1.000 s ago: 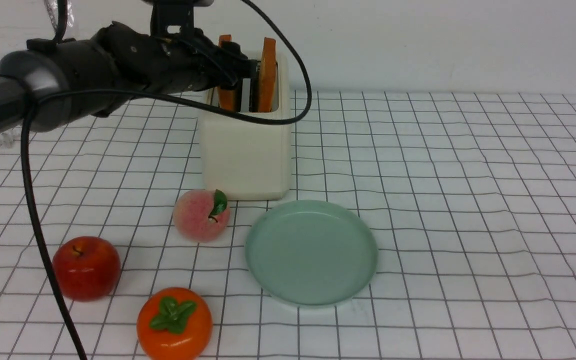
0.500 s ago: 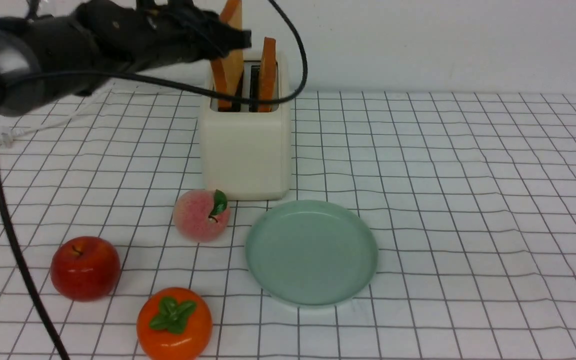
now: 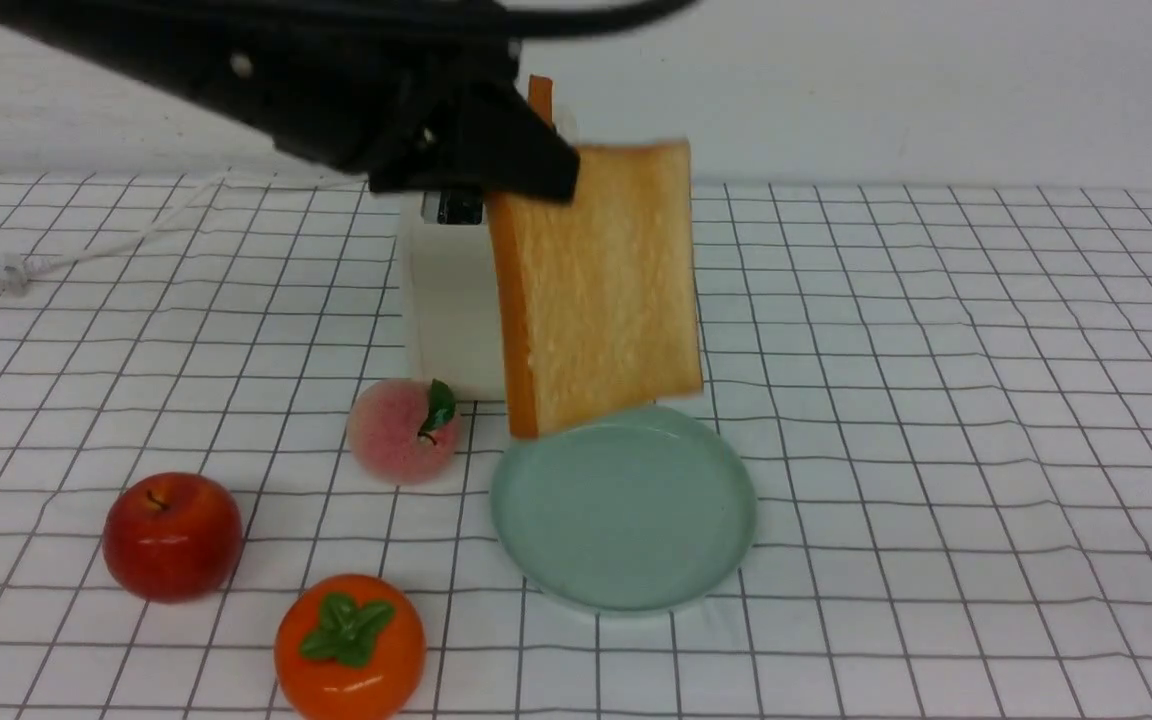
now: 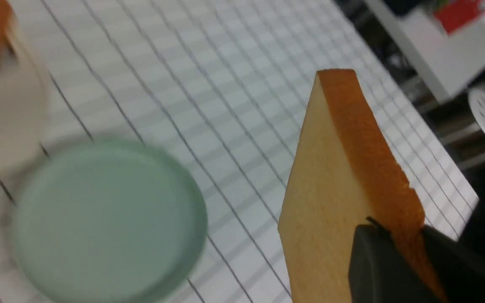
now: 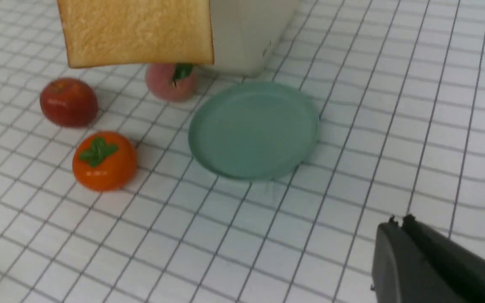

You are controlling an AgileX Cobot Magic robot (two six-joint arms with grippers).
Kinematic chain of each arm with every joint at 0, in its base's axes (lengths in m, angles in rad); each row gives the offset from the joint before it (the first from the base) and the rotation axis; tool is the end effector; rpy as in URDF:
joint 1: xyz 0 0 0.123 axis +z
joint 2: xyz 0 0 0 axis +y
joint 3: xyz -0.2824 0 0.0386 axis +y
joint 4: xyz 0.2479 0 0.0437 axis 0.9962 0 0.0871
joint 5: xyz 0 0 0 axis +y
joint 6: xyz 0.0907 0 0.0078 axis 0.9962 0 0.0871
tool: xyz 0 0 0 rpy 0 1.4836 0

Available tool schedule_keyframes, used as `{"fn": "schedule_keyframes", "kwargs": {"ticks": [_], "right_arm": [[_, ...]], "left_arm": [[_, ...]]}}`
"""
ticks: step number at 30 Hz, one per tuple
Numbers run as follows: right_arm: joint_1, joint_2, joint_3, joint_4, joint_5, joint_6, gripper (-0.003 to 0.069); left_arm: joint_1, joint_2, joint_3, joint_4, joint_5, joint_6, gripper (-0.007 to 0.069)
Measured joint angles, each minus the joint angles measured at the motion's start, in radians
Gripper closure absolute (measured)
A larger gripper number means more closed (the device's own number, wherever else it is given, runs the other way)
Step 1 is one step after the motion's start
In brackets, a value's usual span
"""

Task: Take toasted bread from bread machine on white checkered table place on plate.
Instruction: 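Place the slice of bread on the plate with the left gripper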

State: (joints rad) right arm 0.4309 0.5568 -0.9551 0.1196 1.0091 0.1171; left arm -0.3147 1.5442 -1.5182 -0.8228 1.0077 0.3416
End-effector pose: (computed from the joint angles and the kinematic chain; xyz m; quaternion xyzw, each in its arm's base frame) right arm 0.0604 0.0379 0.3963 -0.1328 0.8542 0.1925 0.4643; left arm 0.2979 -0.1564 0.3942 0.1871 0.8577 -0.3835 0.2867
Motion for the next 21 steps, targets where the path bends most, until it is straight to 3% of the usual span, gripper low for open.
{"fn": "schedule_keyframes", "kwargs": {"ticks": [6,12,21], "right_arm": [[0.000,-0.007,-0.030,0.000,0.142,0.000,0.0660],[0.000,-0.008,-0.030,0.026,0.190,0.000,0.0659],[0.000,-0.008,-0.030,0.038,0.199,0.000,0.0659]], "left_arm": [[-0.162,0.162,0.110,-0.007,-0.193,0.048,0.0554],[-0.169,0.259,0.112,-0.022,-0.343,0.048,0.0554],[-0.169,0.302,0.112,-0.014,-0.388,0.048,0.0554]]}}
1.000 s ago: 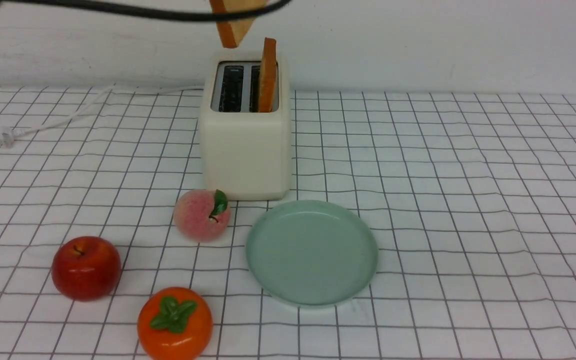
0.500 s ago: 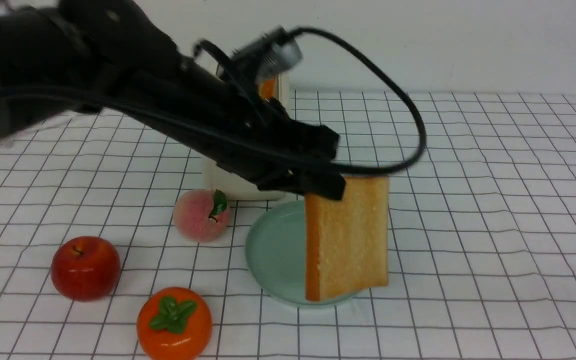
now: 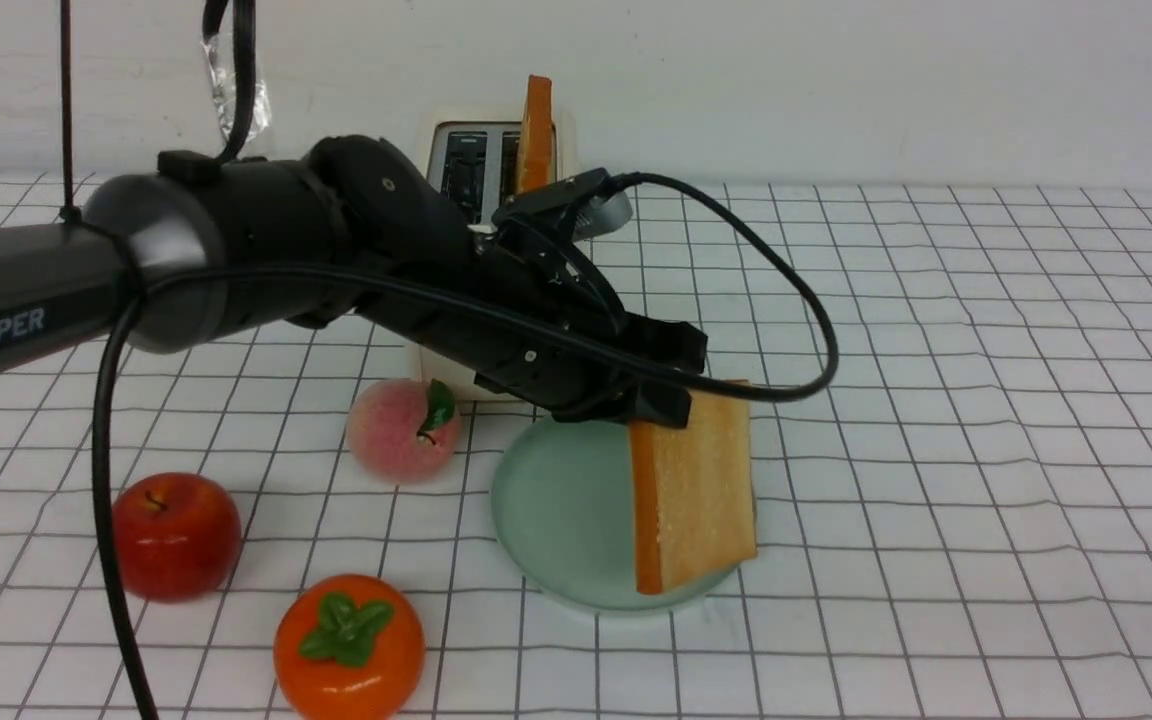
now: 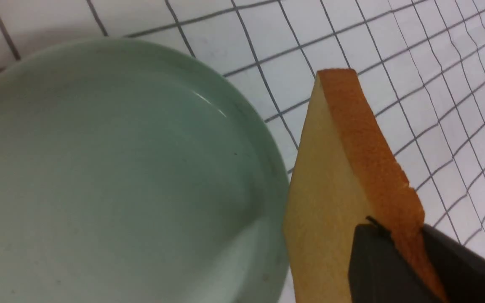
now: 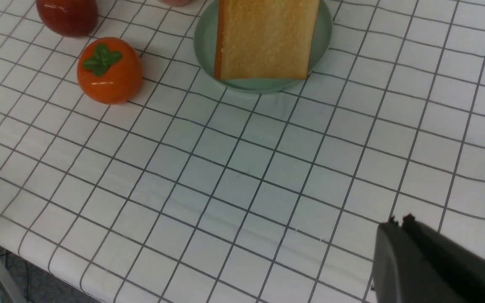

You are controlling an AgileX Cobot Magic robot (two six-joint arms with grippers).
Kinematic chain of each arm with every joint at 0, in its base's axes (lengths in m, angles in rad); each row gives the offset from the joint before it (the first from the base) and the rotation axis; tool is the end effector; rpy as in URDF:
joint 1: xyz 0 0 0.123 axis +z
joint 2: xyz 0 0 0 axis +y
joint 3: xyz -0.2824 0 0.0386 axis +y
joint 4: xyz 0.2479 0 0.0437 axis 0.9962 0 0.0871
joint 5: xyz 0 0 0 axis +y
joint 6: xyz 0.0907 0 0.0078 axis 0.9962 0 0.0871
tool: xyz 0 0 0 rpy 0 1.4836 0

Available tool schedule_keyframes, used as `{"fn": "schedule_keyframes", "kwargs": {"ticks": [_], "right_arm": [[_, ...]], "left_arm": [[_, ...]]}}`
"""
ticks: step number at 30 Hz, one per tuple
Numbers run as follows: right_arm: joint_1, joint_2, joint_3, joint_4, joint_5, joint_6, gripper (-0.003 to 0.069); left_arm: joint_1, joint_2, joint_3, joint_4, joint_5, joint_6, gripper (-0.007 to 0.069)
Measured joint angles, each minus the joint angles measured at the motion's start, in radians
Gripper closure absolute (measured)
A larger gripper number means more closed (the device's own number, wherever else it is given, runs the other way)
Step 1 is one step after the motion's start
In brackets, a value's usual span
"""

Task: Take toasted bread from bread machine on white checkered table place on plate.
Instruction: 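Place the slice of bread on the plate with the left gripper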

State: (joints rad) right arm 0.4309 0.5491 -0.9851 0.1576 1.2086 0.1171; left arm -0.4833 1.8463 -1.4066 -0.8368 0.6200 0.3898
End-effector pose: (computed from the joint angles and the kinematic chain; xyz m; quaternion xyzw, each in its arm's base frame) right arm 0.0447 0.0353 0.3908 -0.1470 0.8887 0.1911 0.3899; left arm 0.3484 -0.2273 0.2594 0.1459 0.8955 -0.3353 0.2539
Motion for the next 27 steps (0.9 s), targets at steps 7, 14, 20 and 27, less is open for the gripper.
{"fn": "schedule_keyframes", "kwargs": {"ticks": [7,14,20,27], "right_arm": [[0.000,0.000,0.000,0.001,0.001,0.000,0.0659],[0.000,0.000,0.000,0.004,0.001,0.000,0.0655],[0.000,0.000,0.000,0.004,-0.006,0.000,0.0656],[0.000,0.000,0.000,0.005,-0.009,0.000,0.0655]], "left_arm": [[0.000,0.000,0.000,0.015,-0.078,0.000,0.0554],[0.000,0.024,0.000,0.019,-0.118,0.000,0.0554],[0.001,0.049,-0.001,0.037,-0.122,0.001,0.0534],[0.001,0.047,-0.001,0.137,-0.084,0.001,0.0223]]}}
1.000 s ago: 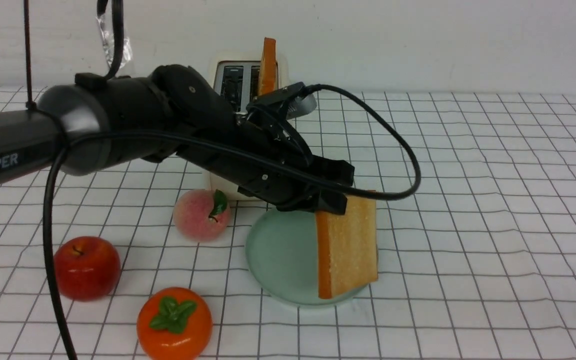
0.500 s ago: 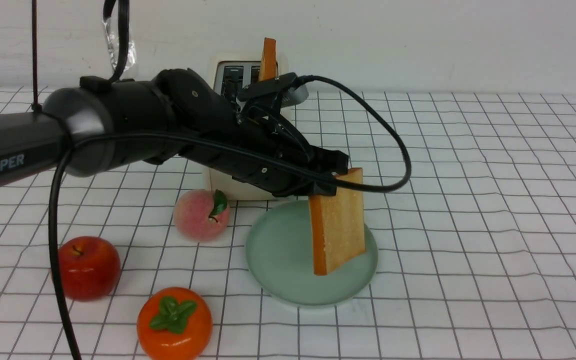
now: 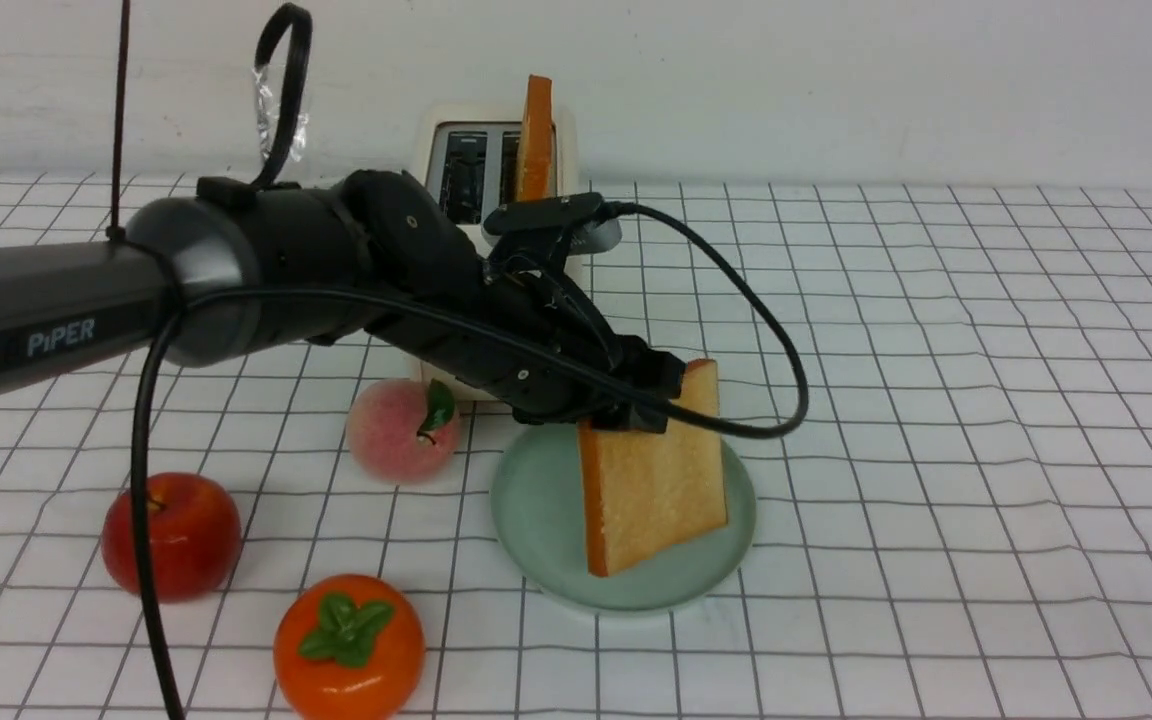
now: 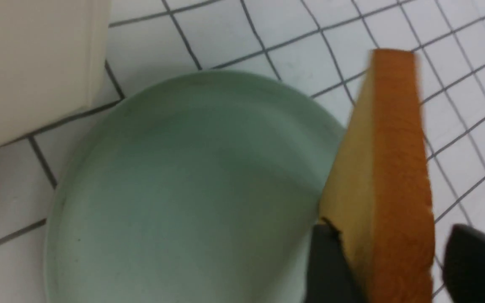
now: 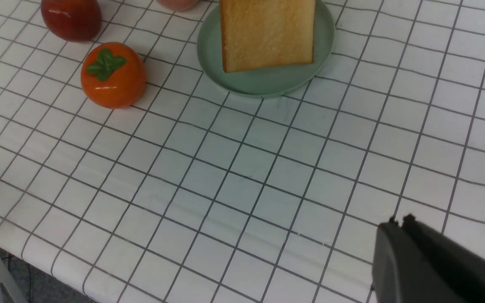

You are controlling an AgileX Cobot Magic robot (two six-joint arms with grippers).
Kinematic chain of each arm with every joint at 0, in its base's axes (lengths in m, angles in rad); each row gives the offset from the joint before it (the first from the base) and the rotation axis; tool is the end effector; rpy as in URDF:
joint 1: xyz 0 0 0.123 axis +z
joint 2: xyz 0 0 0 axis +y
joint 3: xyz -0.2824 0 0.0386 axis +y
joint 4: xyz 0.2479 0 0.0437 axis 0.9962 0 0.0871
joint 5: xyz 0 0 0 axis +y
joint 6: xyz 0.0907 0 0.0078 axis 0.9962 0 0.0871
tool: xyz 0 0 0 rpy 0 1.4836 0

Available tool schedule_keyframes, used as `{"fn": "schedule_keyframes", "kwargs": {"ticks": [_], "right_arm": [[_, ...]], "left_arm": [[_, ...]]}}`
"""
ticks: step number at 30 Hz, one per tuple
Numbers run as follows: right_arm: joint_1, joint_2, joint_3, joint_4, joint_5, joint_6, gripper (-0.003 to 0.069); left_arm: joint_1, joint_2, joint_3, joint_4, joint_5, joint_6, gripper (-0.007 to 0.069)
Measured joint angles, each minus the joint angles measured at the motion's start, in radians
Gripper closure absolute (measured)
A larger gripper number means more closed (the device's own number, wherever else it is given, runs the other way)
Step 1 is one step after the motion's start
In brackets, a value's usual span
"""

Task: Take toasted bread from bread machine on white checkered table place on plate.
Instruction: 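Place the slice of bread on the plate with the left gripper, then grasp the toast slice in the toaster and pull it up out of the slot with the right gripper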

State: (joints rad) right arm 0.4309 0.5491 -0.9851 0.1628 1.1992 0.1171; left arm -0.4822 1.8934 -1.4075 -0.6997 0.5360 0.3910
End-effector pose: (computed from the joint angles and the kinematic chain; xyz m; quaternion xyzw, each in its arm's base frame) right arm 0.0450 0.0358 0.3915 -0.1465 0.8866 0.1947 0.3932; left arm 0.3617 -0.2232 0.2383 0.1733 0.9038 -0.2715 0.2817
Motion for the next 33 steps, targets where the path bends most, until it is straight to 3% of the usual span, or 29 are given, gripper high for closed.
{"fn": "schedule_keyframes", "kwargs": {"ticks": [3,6,12,15,16,19,21,22,29,33], "right_arm": [[0.000,0.000,0.000,0.001,-0.001,0.000,0.0652],[0.000,0.000,0.000,0.003,-0.004,0.000,0.0650],[0.000,0.004,0.000,0.003,-0.005,0.000,0.0646],[0.000,0.023,0.000,0.003,-0.005,0.000,0.0645],[0.000,0.023,0.000,0.003,-0.005,0.000,0.0645],[0.000,0.068,0.000,0.004,-0.017,0.000,0.0643],[0.000,0.102,0.000,0.006,-0.041,0.000,0.0642],[0.000,0.122,0.000,0.007,-0.056,0.000,0.0641],[0.001,0.292,0.000,0.048,-0.151,-0.011,0.0641],[0.001,0.446,-0.023,0.163,-0.204,-0.108,0.0641]], "left_arm": [[0.000,-0.034,0.001,0.048,0.033,0.000,0.0074],[0.000,-0.108,0.001,0.081,0.044,0.000,-0.0004],[0.000,-0.265,0.001,0.134,0.046,0.000,0.0006],[0.000,-0.386,0.001,0.175,0.052,-0.022,0.0165],[0.000,-0.393,0.001,0.175,0.051,-0.025,0.0165],[0.000,-0.511,0.001,0.247,0.089,-0.083,0.0470],[0.000,-0.576,0.001,0.302,0.125,-0.125,0.0608],[0.000,-0.597,0.003,0.322,0.143,-0.144,0.0638],[0.000,-0.782,0.149,0.481,0.165,-0.318,0.0638],[0.000,-0.947,0.301,0.563,0.128,-0.403,0.0638]]}}
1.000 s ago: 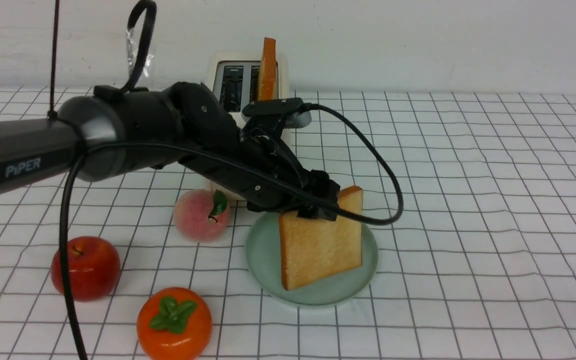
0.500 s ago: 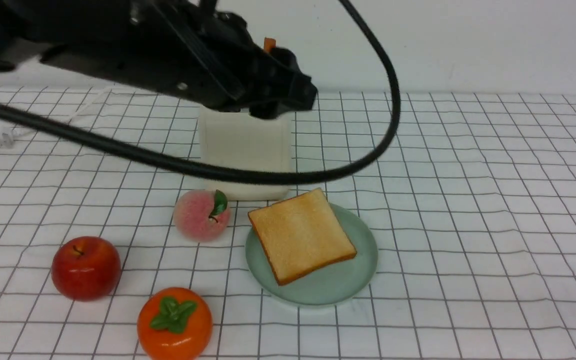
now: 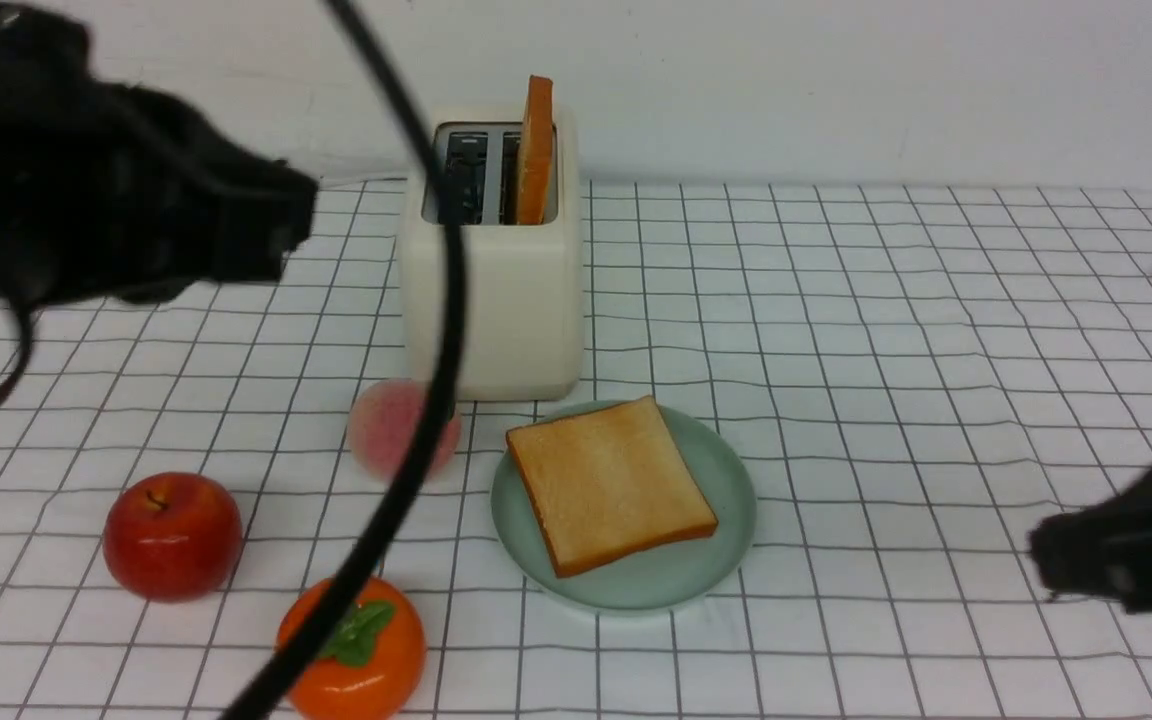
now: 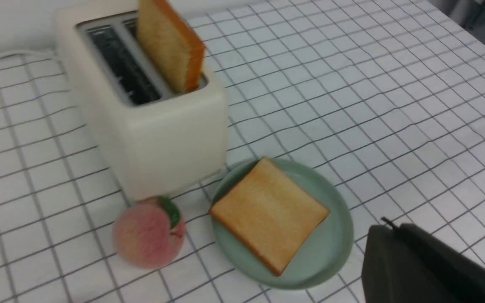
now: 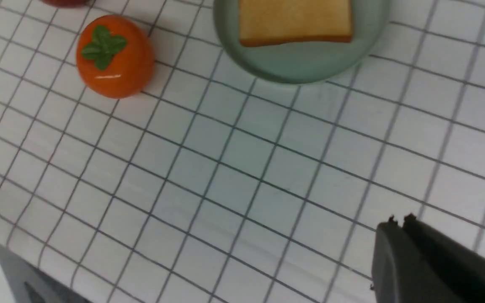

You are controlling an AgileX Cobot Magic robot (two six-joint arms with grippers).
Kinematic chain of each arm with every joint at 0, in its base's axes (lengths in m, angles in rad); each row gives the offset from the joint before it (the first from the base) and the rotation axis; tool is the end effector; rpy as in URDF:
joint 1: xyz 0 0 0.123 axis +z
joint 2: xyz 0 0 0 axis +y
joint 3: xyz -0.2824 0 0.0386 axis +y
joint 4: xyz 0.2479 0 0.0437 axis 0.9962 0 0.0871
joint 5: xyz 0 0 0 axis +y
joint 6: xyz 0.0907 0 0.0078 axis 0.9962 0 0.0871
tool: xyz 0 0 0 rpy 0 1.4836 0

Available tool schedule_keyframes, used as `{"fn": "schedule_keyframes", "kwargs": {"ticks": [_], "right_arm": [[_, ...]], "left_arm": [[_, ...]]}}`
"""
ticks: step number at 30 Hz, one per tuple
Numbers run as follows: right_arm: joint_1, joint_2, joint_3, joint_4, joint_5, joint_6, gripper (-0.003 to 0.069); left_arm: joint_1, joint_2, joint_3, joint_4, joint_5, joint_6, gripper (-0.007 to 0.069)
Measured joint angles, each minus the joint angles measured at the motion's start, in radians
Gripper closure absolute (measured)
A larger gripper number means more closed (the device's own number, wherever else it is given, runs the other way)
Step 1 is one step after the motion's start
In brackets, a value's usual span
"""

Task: Take toasted bread from bread machine on white checkered table place on plate.
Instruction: 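Grasp the toast slice in the toaster and pull it up out of the slot with the right gripper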

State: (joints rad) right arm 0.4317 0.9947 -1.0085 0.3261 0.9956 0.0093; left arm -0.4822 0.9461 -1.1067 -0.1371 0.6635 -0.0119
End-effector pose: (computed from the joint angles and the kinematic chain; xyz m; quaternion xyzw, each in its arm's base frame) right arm 0.1553 0.0985 0.3609 -0.1579 0.9182 0.2256 0.2849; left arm 0.1621 -0.0935 0.4211 0.1732 0.8180 -0.1960 0.5123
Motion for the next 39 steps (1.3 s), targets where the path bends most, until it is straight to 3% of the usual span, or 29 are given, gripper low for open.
{"fn": "schedule_keyframes", "kwargs": {"ticks": [6,11,18,22,27,31,35,39], "right_arm": [[0.001,0.294,-0.185,0.165,-0.043,-0.140,0.0640],[0.003,0.468,-0.361,0.174,-0.053,-0.150,0.0637],[0.083,0.736,-0.726,0.105,-0.094,-0.140,0.0604],[0.099,0.898,-0.925,0.002,-0.148,-0.035,0.0514],[0.098,1.047,-1.102,-0.124,-0.216,0.119,0.0298],[0.098,1.139,-1.168,-0.154,-0.311,0.145,0.0153],[0.098,1.202,-1.177,-0.162,-0.425,0.155,0.0106],[0.098,1.247,-1.177,-0.186,-0.507,0.155,0.0139]], "left_arm": [[0.000,-0.294,0.218,0.027,-0.115,-0.031,0.0638],[0.000,-0.413,0.307,0.027,-0.187,-0.032,0.0638],[0.000,-0.461,0.368,0.028,-0.206,-0.036,0.0638],[0.000,-0.461,0.369,0.028,-0.215,-0.036,0.0638],[0.000,-0.461,0.369,0.015,-0.210,-0.036,0.0638],[0.000,-0.461,0.369,0.011,-0.210,-0.036,0.0638],[0.000,-0.461,0.369,0.007,-0.210,-0.036,0.0638],[0.000,-0.461,0.369,-0.001,-0.209,-0.036,0.0638]]}}
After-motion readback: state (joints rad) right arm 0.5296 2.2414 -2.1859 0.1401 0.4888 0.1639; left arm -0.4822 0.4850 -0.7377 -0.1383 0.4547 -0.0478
